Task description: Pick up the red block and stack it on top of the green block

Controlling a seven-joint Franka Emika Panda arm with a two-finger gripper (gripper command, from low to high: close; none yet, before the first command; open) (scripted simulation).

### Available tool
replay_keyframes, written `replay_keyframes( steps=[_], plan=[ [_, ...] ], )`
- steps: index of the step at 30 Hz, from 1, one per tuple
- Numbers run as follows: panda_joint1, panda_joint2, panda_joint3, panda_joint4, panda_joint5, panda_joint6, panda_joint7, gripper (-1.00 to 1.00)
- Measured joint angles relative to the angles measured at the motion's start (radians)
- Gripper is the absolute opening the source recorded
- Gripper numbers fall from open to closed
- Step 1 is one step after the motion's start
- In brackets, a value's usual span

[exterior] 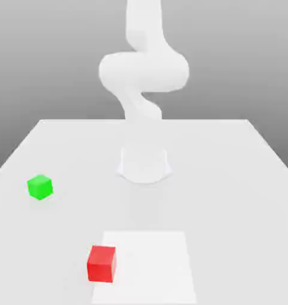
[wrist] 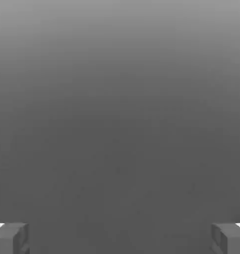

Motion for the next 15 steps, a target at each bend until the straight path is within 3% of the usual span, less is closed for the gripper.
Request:
replay_keyframes(
  steps=[15],
  plan=[
    [-0.01,0.551,-0.101,-0.188,0.052,0.258,-0.109,0.0]
  ],
)
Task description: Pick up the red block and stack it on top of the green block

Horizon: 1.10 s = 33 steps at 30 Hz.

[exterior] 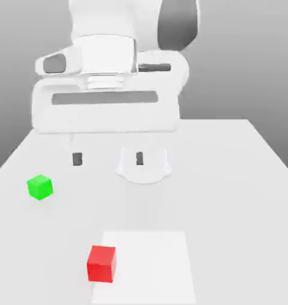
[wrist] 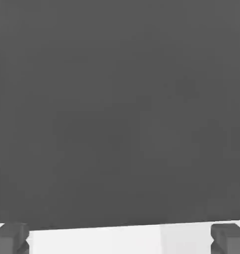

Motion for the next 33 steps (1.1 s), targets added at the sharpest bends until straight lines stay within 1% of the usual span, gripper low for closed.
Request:
replay_keyframes(
  steps=[7,12,13,19,22,25,27,29,33],
  plan=[
    [-0.035,0.251,-0.023,-0.085,-0.008,0.122,-0.027,0.0],
    [-0.066,0.432,0.016,-0.072,0.044,0.262,-0.07,0.0],
    [-0.076,0.465,0.029,-0.067,0.055,0.29,-0.078,-1.0],
    [-0.082,0.482,0.036,-0.065,0.058,0.303,-0.08,-1.0],
    [-0.069,0.419,0.018,-0.074,0.034,0.251,-0.063,-1.0],
    [-0.061,0.316,0.0,-0.09,-0.007,0.165,-0.032,-1.0],
    [-0.084,0.254,-0.028,-0.104,-0.055,0.123,-0.02,-1.0],
    [-0.136,0.197,-0.064,-0.118,-0.11,0.091,-0.015,-1.0],
    [-0.254,0.092,-0.101,-0.149,-0.205,0.036,-0.023,-1.0]
  ],
)
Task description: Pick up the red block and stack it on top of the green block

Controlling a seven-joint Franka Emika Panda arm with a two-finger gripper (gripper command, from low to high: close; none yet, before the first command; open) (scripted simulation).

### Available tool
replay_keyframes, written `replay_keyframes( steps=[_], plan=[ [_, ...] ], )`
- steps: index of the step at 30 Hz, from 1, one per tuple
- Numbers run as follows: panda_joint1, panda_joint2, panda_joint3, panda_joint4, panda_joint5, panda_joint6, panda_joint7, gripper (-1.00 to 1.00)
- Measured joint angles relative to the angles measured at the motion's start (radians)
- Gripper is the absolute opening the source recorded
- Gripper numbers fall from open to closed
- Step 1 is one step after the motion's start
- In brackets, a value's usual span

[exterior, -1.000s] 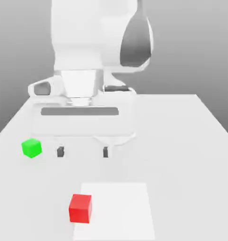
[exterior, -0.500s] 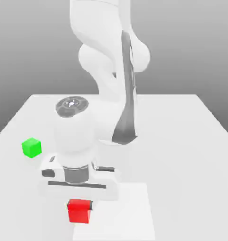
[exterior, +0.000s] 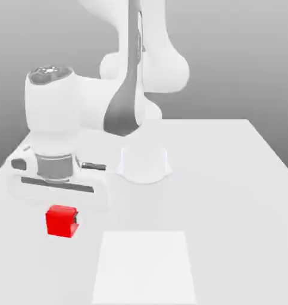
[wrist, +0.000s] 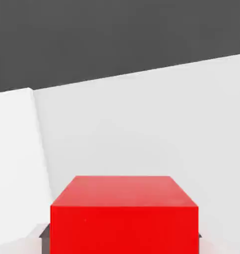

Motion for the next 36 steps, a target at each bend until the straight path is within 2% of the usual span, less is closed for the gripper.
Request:
replay_keyframes(
  steps=[12,23,27,30,32,34,35,36],
  plan=[
    [-0.244,-0.224,-0.179,-0.115,-0.166,-0.085,-0.11,-1.0],
    [-0.416,-0.242,-0.368,-0.244,-0.219,-0.006,-0.261,-1.0],
    [-0.387,-0.15,-0.413,-0.254,-0.17,0.094,-0.307,-1.0],
    [-0.34,-0.063,-0.441,-0.255,-0.087,0.178,-0.364,-1.0],
    [-0.306,0.001,-0.447,-0.256,0.014,0.235,-0.433,-1.0],
    [-0.291,0.068,-0.41,-0.255,0.169,0.287,-0.541,-1.0],
    [-0.29,0.087,-0.395,-0.254,0.219,0.301,-0.576,1.0],
    [-0.293,0.087,-0.395,-0.254,0.219,0.301,-0.576,1.0]
  ],
)
